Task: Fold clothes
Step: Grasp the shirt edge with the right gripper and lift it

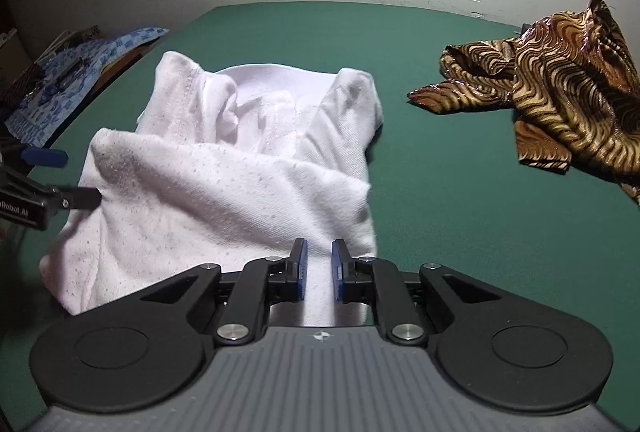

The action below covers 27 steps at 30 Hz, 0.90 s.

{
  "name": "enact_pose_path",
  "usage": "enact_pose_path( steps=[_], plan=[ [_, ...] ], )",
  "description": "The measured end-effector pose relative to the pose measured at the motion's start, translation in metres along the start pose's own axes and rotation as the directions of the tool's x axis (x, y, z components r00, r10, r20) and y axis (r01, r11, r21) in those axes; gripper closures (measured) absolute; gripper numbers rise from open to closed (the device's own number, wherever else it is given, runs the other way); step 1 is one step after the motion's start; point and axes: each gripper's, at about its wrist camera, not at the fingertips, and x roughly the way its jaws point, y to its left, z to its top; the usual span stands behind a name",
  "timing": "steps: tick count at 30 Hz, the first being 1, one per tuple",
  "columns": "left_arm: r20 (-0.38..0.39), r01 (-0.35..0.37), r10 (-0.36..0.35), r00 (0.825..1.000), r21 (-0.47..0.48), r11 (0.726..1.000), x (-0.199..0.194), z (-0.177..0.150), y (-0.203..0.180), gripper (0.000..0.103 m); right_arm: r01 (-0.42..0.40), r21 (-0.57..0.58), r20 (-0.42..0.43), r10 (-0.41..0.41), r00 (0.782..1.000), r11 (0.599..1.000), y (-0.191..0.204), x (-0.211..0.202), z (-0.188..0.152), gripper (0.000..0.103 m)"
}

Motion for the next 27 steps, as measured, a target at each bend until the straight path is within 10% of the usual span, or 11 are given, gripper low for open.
enact_pose_path(
  steps=[10,27],
  plan=[
    [0.019,0.065,-0.067,0.998,0.057,0.996,0.030,0.086,0.007,0.001,-0.072,0.169,-0.008,0.075,0.997,0.983,-0.055,0.028,0.109,0.061],
    [-0.143,0.120,-0.114,0.983,0.032,0.992,0.100,0.090,-0.004,0.000,-0.072,0.051,-0.017,0.073,0.997,0.996,-0.024,0.117,0.096,0.061]
  ],
)
